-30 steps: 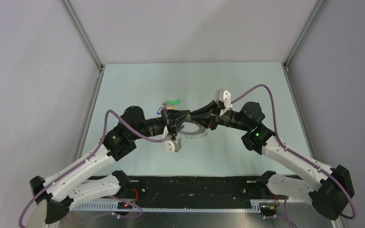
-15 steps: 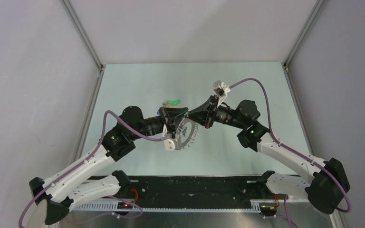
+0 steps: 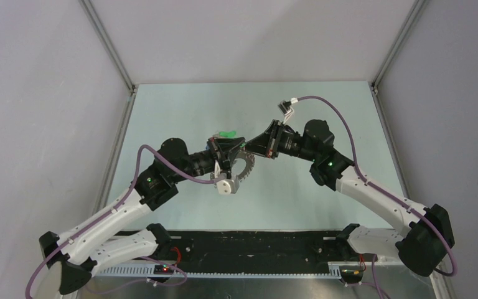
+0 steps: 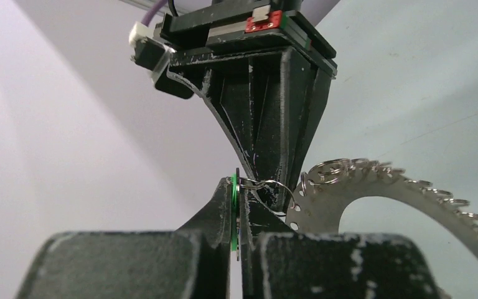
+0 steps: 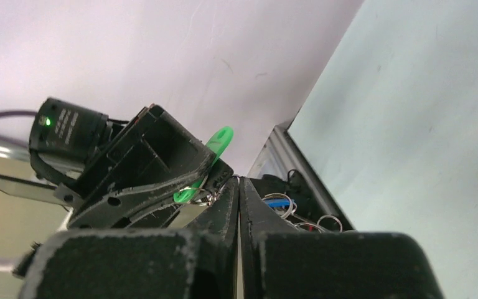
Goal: Remove the keys from the keyring
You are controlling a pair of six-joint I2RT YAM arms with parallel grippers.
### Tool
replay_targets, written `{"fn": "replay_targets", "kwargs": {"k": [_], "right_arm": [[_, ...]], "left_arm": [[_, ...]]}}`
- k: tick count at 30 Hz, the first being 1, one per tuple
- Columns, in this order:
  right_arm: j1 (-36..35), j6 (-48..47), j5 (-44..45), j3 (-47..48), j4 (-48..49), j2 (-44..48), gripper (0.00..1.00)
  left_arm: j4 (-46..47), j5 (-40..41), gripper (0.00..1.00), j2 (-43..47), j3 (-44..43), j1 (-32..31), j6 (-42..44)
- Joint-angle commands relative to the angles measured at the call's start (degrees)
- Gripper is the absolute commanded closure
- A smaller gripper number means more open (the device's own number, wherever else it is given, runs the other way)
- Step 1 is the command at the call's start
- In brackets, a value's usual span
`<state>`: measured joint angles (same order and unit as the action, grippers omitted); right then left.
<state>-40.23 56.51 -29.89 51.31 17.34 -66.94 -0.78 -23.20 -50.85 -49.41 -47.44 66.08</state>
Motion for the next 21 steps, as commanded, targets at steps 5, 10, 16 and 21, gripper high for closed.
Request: {"fn": "replay_targets", "kwargs": {"k": [5, 10, 16, 21], "right_arm": [[4.2, 12.3, 3.7, 1.6, -9.6, -0.6, 1.0], [6.3, 9.9, 1.0, 0.5, -6.3, 0.2, 0.79], [8.8, -6.4, 0.2, -0.7, -5.8, 5.5, 0.52], [10.3, -26.2, -0.2, -1.5, -4.8, 10.4, 0.5]], "left_arm": [[2.6, -5.7, 1.0, -0.2, -1.1, -1.3, 0.1], [2.6, -5.8, 1.0, -0.5, -1.3, -1.3, -0.4], [2.6, -6.5, 1.0, -1.0, -2.1, -1.3, -1.2], [2.6, -8.0, 1.0, -1.3, -2.7, -1.3, -1.2]]}}
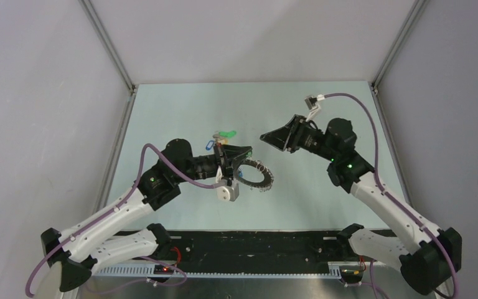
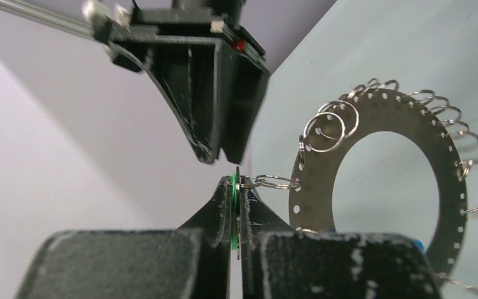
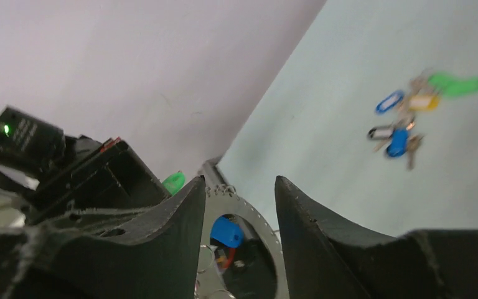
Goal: Remove the keys from the keyring
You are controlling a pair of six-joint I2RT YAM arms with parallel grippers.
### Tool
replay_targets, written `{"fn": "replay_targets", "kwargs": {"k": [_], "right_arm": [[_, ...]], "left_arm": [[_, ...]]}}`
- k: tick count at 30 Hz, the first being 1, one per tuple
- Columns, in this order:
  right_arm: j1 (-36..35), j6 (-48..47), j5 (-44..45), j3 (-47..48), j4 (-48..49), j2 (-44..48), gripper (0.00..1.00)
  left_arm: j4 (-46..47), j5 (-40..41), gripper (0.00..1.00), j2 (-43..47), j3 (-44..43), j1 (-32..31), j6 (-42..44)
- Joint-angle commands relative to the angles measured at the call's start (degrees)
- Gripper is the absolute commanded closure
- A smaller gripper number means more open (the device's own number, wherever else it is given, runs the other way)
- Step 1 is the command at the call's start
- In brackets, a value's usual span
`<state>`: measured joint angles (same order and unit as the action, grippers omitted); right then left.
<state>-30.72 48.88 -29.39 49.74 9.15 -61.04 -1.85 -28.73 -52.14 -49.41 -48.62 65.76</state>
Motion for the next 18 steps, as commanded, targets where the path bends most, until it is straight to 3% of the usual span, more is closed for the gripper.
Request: {"fn": "replay_targets", "kwargs": {"k": [1, 7, 12, 18], "right_arm": [[0.8, -20.9, -0.8, 0.0, 3.6, 5.5, 0.51], [0.8, -36.1, -10.2, -0.3, 5.6, 6.3, 0.54], [0.9, -40.6, -17.5, -1.7, 7.5, 5.8, 0.55], [0.8, -42.7, -23.7, -2.6, 9.0, 5.0, 0.48]], "left_arm": [[3.5, -2.9, 1.0, -0.1, -2.8, -0.1, -0.8], [3.0, -3.9, 1.0, -0.4, -3.8, -0.1, -0.9], [2.3, -4.5, 1.0, -0.4, -4.5, -0.1, -0.7], [0.6, -5.2, 1.0, -0.4, -5.7, -0.1, -0.2]]}}
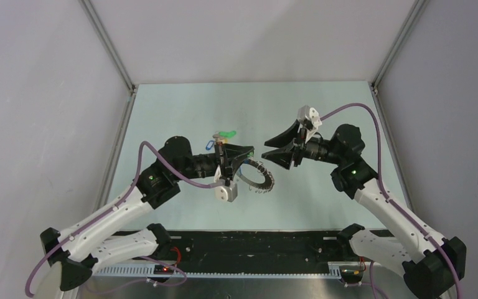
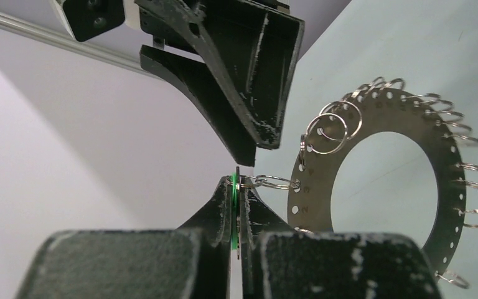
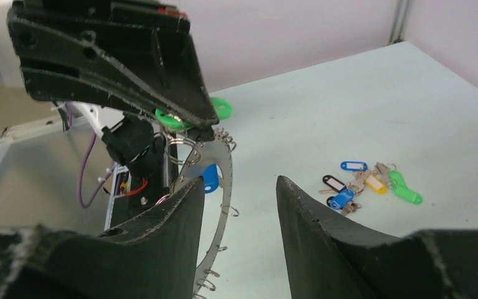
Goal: Remove the keys from the keyring
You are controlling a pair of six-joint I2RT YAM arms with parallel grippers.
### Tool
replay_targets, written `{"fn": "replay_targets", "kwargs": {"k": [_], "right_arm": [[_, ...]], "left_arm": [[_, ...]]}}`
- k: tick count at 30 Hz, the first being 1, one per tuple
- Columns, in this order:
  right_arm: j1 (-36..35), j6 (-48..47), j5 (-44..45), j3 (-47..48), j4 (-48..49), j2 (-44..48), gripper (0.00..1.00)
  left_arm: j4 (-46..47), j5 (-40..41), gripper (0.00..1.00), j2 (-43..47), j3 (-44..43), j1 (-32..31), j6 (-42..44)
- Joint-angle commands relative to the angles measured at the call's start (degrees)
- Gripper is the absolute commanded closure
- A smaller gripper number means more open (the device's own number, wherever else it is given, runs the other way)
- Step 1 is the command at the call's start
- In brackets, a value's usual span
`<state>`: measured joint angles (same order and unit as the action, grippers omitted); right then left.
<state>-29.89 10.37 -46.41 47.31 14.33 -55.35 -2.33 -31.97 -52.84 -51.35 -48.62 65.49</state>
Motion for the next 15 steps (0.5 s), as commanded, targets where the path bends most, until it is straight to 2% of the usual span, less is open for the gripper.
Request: {"fn": "replay_targets", "kwargs": {"k": [1, 15], "right_arm": [[0.0, -4.0, -8.0, -0.2, 4.2, -0.8, 0.47], [-1.3, 4.7, -13.9, -0.1, 15.4, -4.2, 0.42]], "left_arm": [[0.9, -2.2, 1.0, 0.3, -3.9, -0.1, 0.1], [-1.4, -5.6, 1.0, -0.5, -6.1, -0.1, 0.0]]}}
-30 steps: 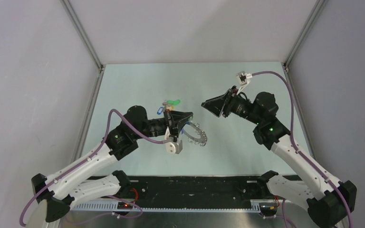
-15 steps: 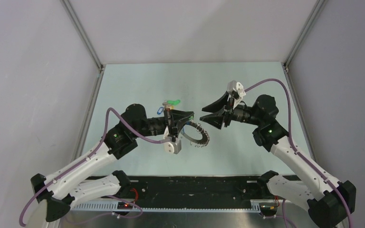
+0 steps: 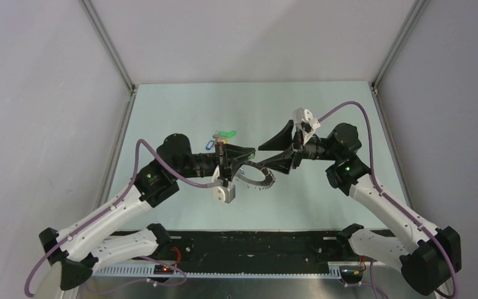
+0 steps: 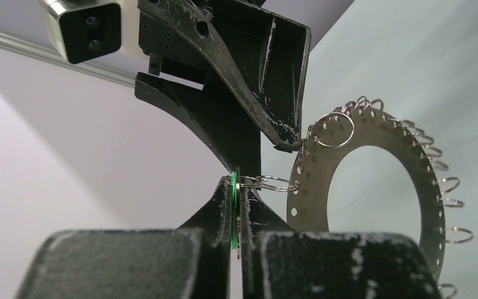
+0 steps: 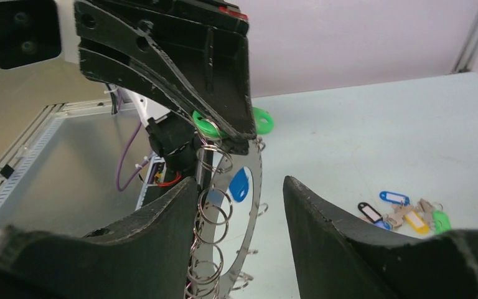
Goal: Remove the keys from the keyring
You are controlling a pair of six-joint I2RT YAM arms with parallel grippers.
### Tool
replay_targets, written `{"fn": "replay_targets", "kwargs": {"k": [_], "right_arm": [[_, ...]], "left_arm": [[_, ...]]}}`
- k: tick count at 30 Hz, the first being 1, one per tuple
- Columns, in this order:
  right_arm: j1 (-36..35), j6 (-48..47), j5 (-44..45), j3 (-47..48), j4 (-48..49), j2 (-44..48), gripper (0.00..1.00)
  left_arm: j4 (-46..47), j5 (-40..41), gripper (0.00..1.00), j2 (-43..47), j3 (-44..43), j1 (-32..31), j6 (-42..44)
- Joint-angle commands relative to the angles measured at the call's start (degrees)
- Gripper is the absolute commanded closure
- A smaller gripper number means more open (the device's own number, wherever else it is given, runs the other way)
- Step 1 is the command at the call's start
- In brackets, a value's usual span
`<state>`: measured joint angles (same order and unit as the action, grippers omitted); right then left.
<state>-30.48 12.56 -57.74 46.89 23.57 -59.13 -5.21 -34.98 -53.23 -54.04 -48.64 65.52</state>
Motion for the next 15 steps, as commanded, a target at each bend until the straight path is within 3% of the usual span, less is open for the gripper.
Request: {"fn": "replay_targets", "kwargs": {"k": [1, 15], "right_arm": [[-1.0, 3.3, -3.2, 0.3, 6.6, -0.5, 0.42], [-2.9, 5.3, -3.4, 0.3, 6.7, -2.1, 0.41]], "left_arm": [[1.5, -2.6, 1.0, -0.2, -3.4, -0.1, 0.0], [1.3, -2.8, 1.0, -0.9, -4.3, -0.1, 0.3]]}}
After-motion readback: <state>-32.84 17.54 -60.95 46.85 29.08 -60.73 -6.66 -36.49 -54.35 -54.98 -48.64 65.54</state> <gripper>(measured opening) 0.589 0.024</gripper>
